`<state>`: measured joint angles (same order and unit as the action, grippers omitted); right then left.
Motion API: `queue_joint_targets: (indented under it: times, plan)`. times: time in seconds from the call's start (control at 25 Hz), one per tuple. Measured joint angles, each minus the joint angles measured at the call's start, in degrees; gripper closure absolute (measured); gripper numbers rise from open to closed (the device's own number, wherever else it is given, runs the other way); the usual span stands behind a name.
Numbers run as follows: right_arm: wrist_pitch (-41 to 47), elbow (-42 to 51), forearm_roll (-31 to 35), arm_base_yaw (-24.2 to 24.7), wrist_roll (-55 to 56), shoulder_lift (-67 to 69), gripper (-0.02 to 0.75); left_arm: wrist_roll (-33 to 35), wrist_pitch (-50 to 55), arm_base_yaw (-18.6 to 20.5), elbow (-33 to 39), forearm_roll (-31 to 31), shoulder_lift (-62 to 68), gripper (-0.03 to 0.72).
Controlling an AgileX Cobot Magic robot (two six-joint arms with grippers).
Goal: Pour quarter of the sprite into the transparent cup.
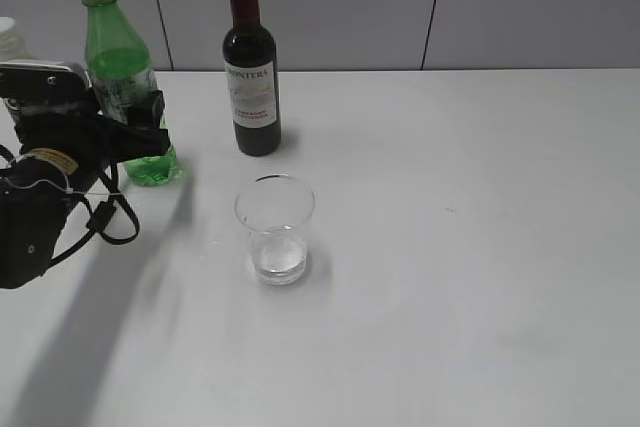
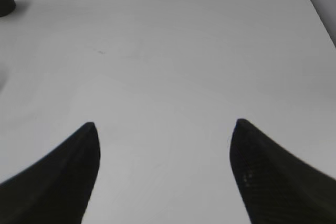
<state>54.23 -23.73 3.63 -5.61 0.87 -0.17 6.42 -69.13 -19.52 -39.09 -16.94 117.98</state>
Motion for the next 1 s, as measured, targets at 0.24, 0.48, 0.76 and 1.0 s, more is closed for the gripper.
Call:
queue_joint_targets:
  times: [0.24, 0.48, 0.76, 1.0]
  plan:
    - [0.0, 0.0, 0.0, 0.0, 0.0, 0.0, 0.144, 0.0, -0.2, -0.52, 5.99, 0.46, -3.91, 0.087]
    - [0.0, 0.0, 0.0, 0.0, 0.0, 0.0, 0.144, 0.0, -0.2, -1.01, 11.23, 0.37, -8.44, 0.095]
    - [0.0, 0.0, 0.0, 0.0, 0.0, 0.0, 0.144, 0.24, 1.84, -1.01, 13.56, 0.3, -17.67, 0.097]
    - [0.0, 0.0, 0.0, 0.0, 0.0, 0.0, 0.144, 4.48, 19.47, -0.32, 13.67, 0.35, -28.71, 0.098]
